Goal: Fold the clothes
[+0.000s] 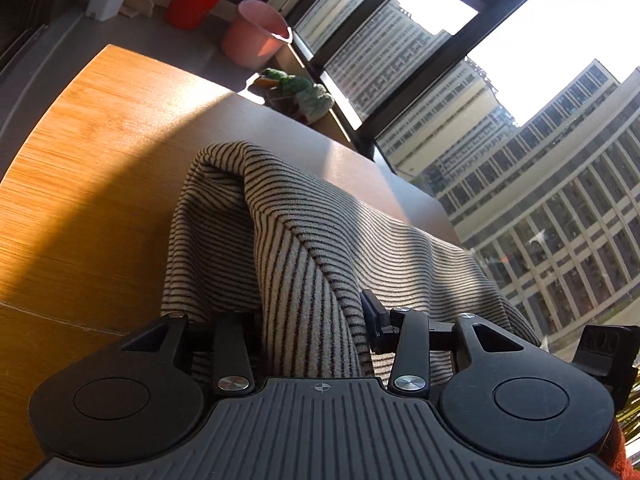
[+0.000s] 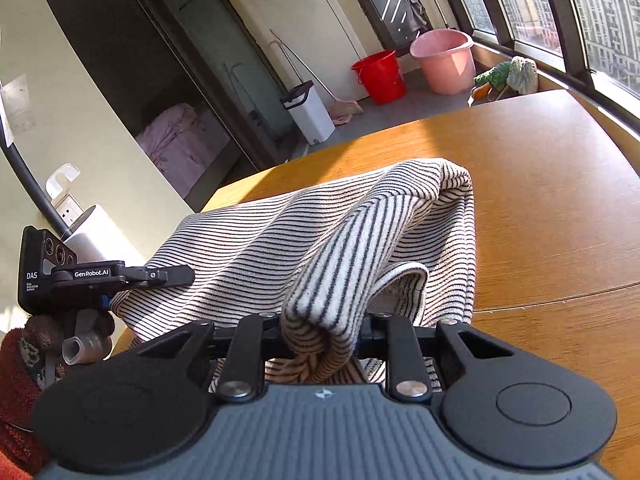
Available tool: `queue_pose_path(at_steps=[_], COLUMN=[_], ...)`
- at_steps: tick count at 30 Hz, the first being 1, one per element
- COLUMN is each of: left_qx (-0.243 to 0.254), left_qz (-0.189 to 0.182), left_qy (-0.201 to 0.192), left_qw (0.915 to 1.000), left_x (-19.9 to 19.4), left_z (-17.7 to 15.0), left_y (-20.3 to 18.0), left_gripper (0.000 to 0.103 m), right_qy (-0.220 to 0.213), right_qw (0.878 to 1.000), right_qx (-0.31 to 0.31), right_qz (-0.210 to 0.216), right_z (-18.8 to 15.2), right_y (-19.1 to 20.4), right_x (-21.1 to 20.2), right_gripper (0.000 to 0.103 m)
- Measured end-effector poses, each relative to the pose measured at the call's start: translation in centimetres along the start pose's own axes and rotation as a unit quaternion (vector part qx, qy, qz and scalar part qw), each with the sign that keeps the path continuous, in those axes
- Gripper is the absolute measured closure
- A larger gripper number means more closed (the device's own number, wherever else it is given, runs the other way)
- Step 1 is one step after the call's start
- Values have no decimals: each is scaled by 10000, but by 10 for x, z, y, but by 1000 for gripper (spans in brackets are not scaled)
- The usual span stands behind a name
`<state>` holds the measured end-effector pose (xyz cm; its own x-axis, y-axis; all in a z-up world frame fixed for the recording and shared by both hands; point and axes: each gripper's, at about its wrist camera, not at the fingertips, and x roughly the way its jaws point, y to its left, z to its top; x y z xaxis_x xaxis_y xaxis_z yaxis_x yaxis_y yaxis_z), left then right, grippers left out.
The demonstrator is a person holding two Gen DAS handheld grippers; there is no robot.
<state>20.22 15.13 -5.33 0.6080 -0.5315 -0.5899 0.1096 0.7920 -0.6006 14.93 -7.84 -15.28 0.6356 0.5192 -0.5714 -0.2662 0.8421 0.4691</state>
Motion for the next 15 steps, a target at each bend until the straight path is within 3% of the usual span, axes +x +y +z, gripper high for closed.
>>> queue_pose_path(at_steps=[6,8,11,15], left_qx=[-35,-16,-66,95], left_qz=[302,400,-11,-805], left_qy=[-394,-588,-821,-516], left_qw=[9988,9975,9966,9954], left_x=[-34,-52,-73,-63], left_z=[-2,0,7,2], left_y=[7,7,-2,-31], left_gripper=[48,44,26,19], right_qy=[-32,-244,-702,-976], right_qw=[9998,9993,9971,9951], right_qx=[35,7,251,1], right_qz=[-181,-279,-177,-125], right_z=[6,16,32,52], right_y=[-10,-11,-18,-11], right_x=[-4,-18,-45,-44], right_gripper=[67,65,65,65])
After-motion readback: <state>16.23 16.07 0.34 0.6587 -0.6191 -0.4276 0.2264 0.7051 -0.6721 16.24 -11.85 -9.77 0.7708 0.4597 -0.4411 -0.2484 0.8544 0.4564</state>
